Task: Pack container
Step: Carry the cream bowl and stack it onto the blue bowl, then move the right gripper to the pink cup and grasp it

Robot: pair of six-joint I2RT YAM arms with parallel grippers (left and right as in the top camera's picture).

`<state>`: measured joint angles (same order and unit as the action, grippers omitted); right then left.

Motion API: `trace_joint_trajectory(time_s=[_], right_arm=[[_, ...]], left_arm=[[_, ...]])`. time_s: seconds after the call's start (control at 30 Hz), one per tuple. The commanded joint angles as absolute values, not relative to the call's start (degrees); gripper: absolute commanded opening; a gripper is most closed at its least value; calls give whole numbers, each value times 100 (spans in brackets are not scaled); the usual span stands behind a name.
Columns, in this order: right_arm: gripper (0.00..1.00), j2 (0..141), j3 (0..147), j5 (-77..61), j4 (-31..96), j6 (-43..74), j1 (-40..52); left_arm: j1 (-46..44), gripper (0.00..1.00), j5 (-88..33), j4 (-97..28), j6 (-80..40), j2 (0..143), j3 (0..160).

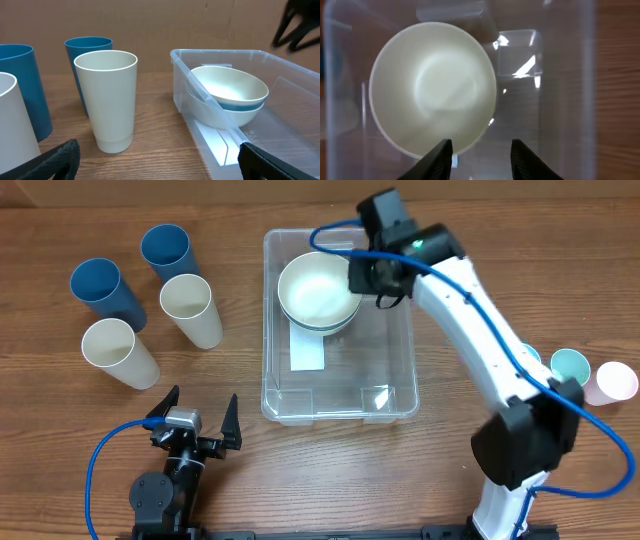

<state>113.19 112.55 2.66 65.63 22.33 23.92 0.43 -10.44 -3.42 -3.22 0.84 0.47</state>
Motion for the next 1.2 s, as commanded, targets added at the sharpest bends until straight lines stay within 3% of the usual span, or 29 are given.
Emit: trace_joint_trajectory(time_s=[0.0, 0.3, 0.57, 0.77, 1.17], right_arm=[[40, 10604, 12267, 1221, 7566, 2300, 1981], [39, 10451, 12370, 928, 9098, 2989, -1306], [37, 10451, 10519, -91, 8466, 3179, -4268], [35, 10453, 9314, -220, 7664, 3173, -5162], [35, 10460, 8176, -351, 6270, 3111, -5052]], left_arm=[[73, 100, -1011, -340, -381, 25, 27], [73, 100, -1011, -340, -381, 25, 27], [73, 100, -1011, -340, -381, 25, 27], [73, 100, -1011, -340, -381, 25, 27], [73, 100, -1011, -340, -381, 25, 27]])
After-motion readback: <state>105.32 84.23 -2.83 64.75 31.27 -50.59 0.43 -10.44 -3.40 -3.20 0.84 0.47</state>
